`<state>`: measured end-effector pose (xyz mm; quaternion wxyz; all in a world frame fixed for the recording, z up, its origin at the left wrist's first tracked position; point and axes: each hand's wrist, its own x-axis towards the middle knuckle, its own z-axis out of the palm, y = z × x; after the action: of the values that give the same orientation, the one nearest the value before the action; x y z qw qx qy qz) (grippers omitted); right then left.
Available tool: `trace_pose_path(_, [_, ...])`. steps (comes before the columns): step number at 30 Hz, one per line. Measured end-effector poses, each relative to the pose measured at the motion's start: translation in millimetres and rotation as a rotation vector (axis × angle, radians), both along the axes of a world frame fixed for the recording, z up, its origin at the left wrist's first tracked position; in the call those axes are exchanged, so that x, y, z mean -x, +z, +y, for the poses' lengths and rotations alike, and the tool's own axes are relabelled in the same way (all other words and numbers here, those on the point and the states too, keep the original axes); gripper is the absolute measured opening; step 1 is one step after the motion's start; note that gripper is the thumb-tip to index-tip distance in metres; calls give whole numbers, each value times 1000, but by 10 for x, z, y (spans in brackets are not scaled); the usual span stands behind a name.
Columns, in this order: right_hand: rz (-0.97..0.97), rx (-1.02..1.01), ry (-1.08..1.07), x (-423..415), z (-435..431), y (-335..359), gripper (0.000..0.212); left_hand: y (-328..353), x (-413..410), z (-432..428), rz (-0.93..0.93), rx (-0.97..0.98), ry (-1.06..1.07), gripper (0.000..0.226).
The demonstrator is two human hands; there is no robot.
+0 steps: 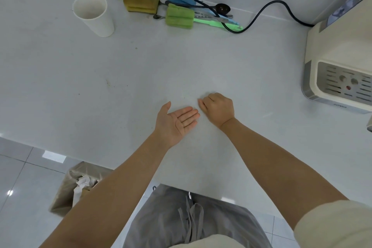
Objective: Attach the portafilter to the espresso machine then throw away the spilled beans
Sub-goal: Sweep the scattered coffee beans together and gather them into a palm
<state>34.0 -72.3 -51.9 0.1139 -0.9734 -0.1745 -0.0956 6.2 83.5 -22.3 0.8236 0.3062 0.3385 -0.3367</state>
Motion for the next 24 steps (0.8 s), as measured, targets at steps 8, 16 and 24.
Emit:
trace_pose_path(8, [15,20,-90,-18,43,-38,46,-31,36,-23,19,-4,-36,65])
trace_pose_path(16, [-8,-55,-121,-81,10,72,50,-20,31,-24,12,22,-48,64])
trace_pose_path(24, [115,-363,-87,-76,162,475,60,90,7,-260,-8,109,-67,56])
